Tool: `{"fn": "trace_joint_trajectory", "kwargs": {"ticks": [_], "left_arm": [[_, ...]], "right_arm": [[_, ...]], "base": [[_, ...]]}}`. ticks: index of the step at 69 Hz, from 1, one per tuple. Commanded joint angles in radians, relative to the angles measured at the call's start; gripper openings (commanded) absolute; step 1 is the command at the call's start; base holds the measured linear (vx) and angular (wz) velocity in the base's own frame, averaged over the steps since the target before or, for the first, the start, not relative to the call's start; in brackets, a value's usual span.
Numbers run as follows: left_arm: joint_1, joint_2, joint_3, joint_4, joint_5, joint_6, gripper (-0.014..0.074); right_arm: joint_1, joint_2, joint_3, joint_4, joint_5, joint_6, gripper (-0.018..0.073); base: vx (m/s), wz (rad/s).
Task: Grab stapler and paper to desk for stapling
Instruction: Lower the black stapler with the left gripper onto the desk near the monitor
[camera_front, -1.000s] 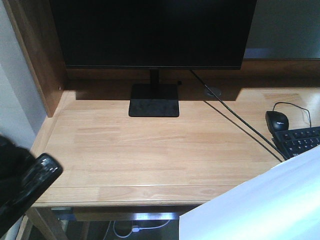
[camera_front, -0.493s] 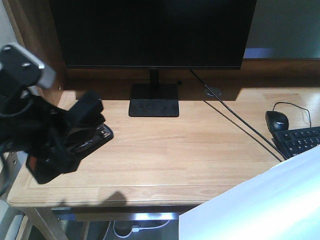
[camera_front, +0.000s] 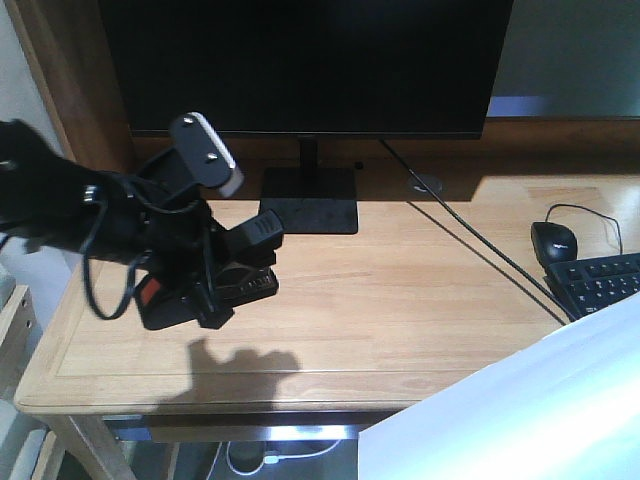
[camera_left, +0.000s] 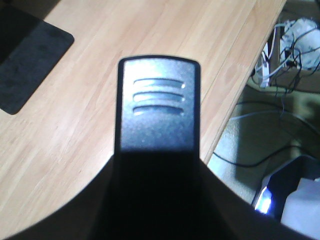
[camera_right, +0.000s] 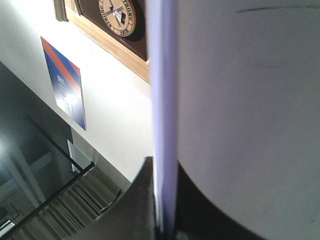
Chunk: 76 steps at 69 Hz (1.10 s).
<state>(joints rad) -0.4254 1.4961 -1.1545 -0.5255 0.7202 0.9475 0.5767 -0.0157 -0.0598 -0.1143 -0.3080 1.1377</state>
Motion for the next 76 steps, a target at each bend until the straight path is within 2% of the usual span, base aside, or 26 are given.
{"fn": "trace_joint_trajectory", "kwargs": {"ticks": [1, 8, 15, 22, 35, 41, 53, 66, 76], "left_arm": [[0.0, 0.038, -0.081, -0.055, -0.027, 0.056, -0.0006], [0.009, 0.1, -0.123, -0.081, -0.015, 0.118, -0.0006], [0.043, 0.169, -0.166, -0.153, 0.021, 0.189, -0.0006], [0.103, 0.23, -0.198, -0.259, 0.06, 0.262, -0.0006], [0.212, 0.314, -0.244, -0.456, 0.183, 0.492, -0.0006], [0.263, 0.355, -0.276, -0.532, 0.252, 0.568, -0.0006], [0.329, 0.443, -0.356, -0.554, 0.321, 0.696, -0.0006], [0.339, 0.523, -0.417, -0.562, 0.318, 0.892, -0.0006], [0.338, 0.577, -0.447, -0.572, 0.316, 0.947, -0.0006]], "right_arm": [[0.002, -0.004, -0.027, -0.008, -0.065, -0.007, -0.0003], [0.002, -0.004, -0.027, -0.008, -0.065, -0.007, -0.0003], [0.002, -0.004, -0.027, -0.008, -0.065, -0.007, -0.0003], [0.002, -0.004, -0.027, -0.008, -0.065, -0.007, -0.0003], [0.002, -0.004, -0.027, -0.008, -0.066, -0.007, -0.0003], [0.002, -0.004, -0.027, -0.008, -0.066, -0.007, -0.0003], [0.002, -0.004, -0.027, -0.008, -0.066, -0.007, -0.0003], [0.002, -0.004, -0.027, -0.008, -0.066, -0.007, -0.0003], [0.002, -0.004, -0.027, -0.008, -0.066, -0.007, -0.0003]], "base": [[0.0, 0.0], [0.0, 0.0], [0.0, 0.0], [0.0, 0.0], [0.0, 0.0], [0.0, 0.0], [0.0, 0.0], [0.0, 0.0], [0.0, 0.0]]}}
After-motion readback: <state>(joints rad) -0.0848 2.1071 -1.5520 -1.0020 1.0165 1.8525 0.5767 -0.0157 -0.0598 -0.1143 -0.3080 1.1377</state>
